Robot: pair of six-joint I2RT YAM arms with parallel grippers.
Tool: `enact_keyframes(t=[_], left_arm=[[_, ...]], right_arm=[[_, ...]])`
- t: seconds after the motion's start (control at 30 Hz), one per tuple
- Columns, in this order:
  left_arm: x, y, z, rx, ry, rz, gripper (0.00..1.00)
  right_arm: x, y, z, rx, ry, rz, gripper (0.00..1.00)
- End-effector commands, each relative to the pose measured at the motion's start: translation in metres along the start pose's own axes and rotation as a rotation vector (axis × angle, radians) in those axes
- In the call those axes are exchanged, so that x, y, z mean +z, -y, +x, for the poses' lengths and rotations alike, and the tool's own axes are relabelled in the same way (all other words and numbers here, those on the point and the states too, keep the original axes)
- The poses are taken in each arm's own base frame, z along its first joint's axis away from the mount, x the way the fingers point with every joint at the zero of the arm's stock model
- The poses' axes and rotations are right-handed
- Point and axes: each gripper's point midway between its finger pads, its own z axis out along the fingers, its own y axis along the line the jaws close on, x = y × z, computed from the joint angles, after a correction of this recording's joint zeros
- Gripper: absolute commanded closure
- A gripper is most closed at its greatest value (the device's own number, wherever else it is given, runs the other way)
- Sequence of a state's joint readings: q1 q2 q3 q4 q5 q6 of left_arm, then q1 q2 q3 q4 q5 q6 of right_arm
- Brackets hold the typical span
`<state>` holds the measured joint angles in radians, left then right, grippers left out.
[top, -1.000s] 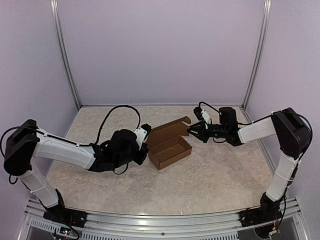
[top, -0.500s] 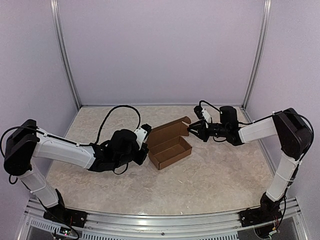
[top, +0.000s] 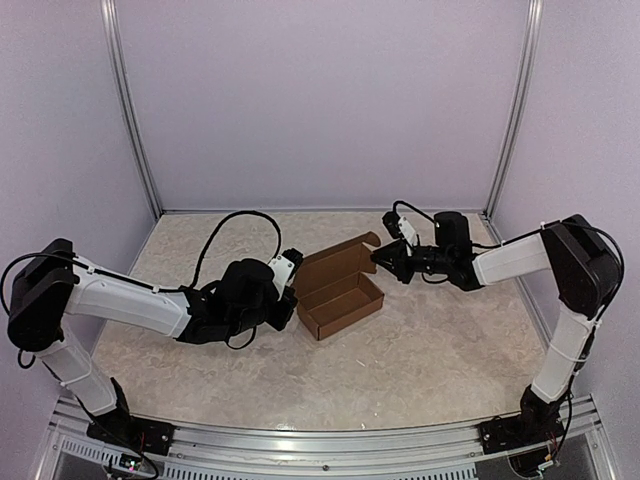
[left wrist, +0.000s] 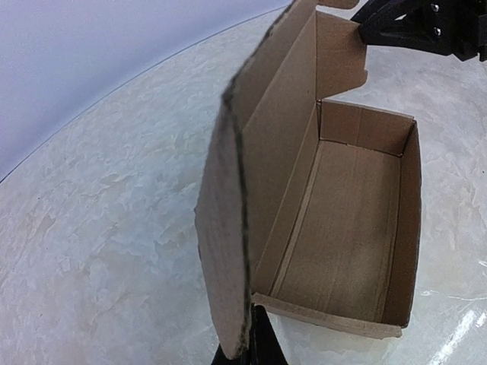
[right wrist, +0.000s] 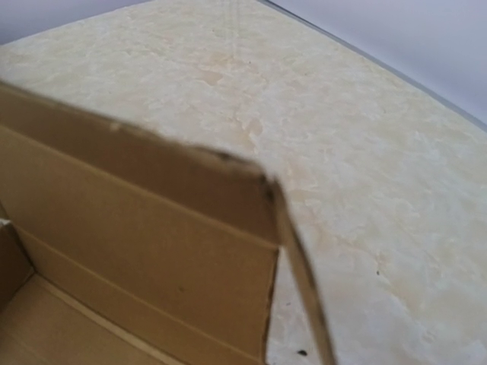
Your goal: Fold the paper box
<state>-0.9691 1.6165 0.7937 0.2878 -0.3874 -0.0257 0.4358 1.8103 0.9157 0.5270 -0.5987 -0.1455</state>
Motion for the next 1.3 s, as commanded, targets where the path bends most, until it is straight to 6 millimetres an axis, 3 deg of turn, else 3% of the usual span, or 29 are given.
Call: enact_keyframes(t=[0.0,0.1,0.23,0.27,0.37,0.5,0.83,1.1,1.27], left_arm=[[0.001,0.004,0.001,0.0,-0.02,0.018,1.0],[0.0,0.002,0.0,-0.009,-0.016,0.014,1.0],[-0.001,-0.001,0.0,-0.03,-0.007,0.013,1.0],[-0.001,-0.001,0.0,-0.033,-0.006,0.01,0.98],[-0.001,-0.004,-0.001,-0.048,-0.002,-0.004,0.78],[-0.003,-0.009,-0.001,-0.074,0.011,-0.007,0.67],[-0.014,-0.038,0.005,-0.12,0.031,-0.017,0.54],[-0.026,-0.038,0.003,-0.157,0.077,0.114,0.32],[-0.022,-0.043,0.006,-0.146,0.087,0.15,0.3]], right_arm=[[0.008,-0.002,-0.001,-0.011,-0.006,-0.009,0.9],[0.007,-0.004,-0.003,-0.014,-0.009,-0.007,1.0],[0.003,-0.007,-0.005,-0.024,-0.014,0.01,1.0],[0.002,-0.008,-0.005,-0.029,-0.017,0.017,1.0],[-0.003,-0.013,-0.005,-0.043,-0.023,0.05,1.0],[-0.007,-0.021,-0.006,-0.042,-0.04,0.108,1.0],[-0.026,-0.037,0.0,0.006,-0.063,0.171,1.0],[-0.031,-0.037,0.011,0.089,-0.109,0.209,1.0],[-0.032,-0.039,0.012,0.113,-0.123,0.215,1.0]])
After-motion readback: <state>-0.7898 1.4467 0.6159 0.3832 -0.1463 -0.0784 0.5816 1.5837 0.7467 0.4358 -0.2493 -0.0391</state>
